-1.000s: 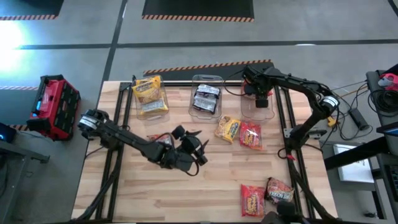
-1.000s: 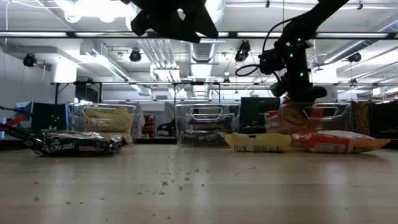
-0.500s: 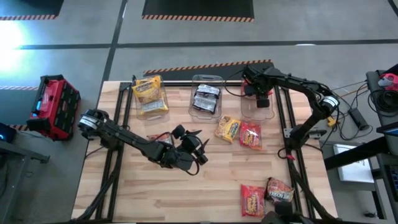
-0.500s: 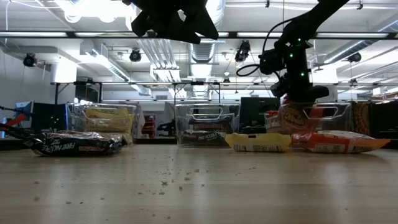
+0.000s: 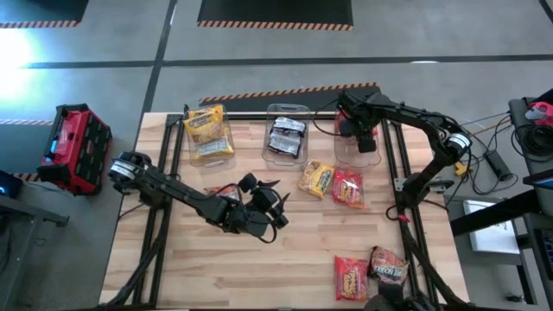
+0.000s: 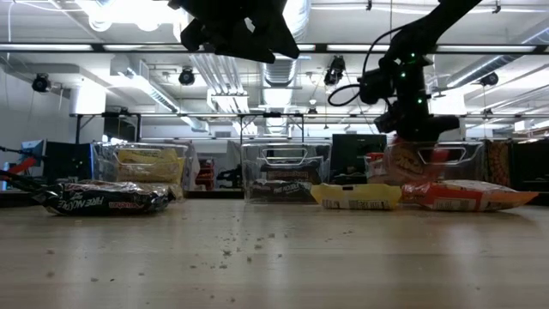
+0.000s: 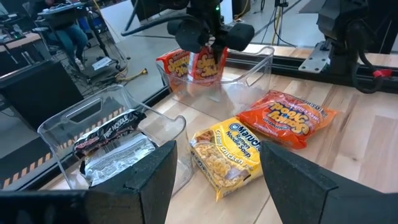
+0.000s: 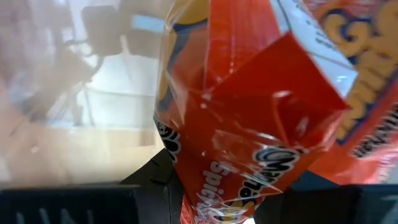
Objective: Sort Maruchan noodles
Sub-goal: Put the orange noodle pack into the right transparent bin
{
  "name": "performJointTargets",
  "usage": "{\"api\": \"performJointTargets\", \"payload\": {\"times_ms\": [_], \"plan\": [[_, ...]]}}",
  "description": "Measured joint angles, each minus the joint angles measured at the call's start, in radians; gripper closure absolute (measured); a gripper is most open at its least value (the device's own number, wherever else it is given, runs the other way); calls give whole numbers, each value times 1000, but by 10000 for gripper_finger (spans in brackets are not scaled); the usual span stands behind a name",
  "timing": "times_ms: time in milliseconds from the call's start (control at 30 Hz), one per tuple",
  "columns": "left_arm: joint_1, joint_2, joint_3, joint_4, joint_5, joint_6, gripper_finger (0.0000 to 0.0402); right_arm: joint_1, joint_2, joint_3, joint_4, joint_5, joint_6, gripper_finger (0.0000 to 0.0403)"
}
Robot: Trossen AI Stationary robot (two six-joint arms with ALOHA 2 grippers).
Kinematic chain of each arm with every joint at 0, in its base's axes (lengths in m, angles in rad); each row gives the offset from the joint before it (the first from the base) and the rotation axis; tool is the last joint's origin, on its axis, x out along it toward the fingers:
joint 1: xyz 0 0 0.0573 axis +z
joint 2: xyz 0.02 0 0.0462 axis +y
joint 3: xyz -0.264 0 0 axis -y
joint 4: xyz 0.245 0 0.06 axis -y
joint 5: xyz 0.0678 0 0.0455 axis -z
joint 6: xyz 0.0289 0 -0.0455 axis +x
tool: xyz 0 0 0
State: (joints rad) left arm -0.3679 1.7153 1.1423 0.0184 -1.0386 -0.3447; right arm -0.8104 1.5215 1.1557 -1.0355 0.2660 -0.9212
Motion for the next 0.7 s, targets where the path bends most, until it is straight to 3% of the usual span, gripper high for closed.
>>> {"api": "performJointTargets", "payload": {"times_ms": [300, 500, 700], "plan": [[4, 0, 0, -9, -1, 0, 189, 0, 0, -1, -78, -2, -41, 258], [10, 0, 0, -12, -2, 0, 189, -2, 0, -1, 29, 116, 6, 214], [10, 0, 0, -21, -2, -3, 189, -2, -2, -1, 68, 181, 17, 195]]}}
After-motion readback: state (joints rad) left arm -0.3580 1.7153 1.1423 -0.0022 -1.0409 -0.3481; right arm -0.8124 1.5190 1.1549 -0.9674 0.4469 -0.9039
